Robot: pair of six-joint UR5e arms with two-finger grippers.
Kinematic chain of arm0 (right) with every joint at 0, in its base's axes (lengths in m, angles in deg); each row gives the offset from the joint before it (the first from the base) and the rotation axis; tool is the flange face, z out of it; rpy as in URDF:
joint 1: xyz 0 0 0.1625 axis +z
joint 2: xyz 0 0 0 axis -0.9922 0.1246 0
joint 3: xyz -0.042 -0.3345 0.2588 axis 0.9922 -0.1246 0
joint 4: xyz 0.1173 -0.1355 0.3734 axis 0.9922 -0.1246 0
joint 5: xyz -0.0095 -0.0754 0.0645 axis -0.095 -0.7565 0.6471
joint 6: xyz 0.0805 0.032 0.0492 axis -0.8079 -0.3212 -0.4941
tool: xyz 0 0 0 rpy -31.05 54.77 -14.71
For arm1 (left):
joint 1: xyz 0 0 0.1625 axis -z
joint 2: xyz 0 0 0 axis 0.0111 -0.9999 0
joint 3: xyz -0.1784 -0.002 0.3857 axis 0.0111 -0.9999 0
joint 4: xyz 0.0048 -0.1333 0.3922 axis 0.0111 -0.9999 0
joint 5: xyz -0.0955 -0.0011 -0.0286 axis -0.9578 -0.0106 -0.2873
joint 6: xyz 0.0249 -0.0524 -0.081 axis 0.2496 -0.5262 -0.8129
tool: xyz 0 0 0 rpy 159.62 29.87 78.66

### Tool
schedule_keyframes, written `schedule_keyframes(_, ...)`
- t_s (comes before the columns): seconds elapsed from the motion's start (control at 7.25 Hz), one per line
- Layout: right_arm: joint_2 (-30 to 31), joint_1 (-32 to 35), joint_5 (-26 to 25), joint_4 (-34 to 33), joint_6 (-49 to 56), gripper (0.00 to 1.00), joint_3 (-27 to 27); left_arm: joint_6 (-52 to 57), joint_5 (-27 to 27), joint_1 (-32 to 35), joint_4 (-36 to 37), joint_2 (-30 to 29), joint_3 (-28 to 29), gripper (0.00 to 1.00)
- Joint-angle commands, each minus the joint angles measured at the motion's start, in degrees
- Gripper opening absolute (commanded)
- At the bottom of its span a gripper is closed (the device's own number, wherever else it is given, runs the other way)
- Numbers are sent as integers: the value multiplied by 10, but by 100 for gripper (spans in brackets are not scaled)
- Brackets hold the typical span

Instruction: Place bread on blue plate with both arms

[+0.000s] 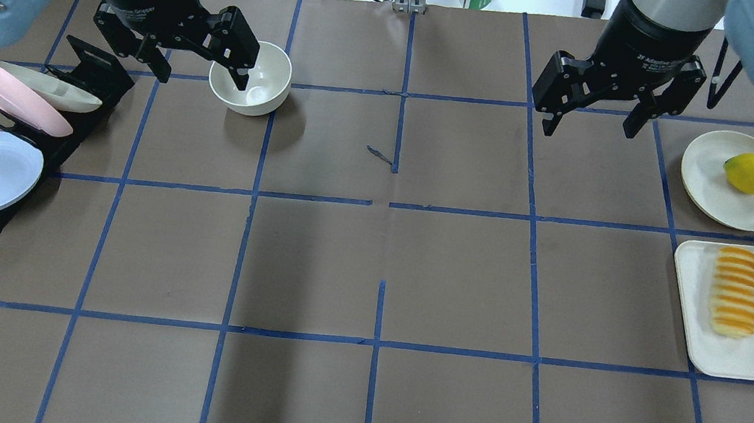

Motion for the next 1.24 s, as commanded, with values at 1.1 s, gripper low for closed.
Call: schedule_keyframes(1.1, 2, -80, -27, -9, 35, 100, 54, -60, 1, -46, -6, 8, -1, 100)
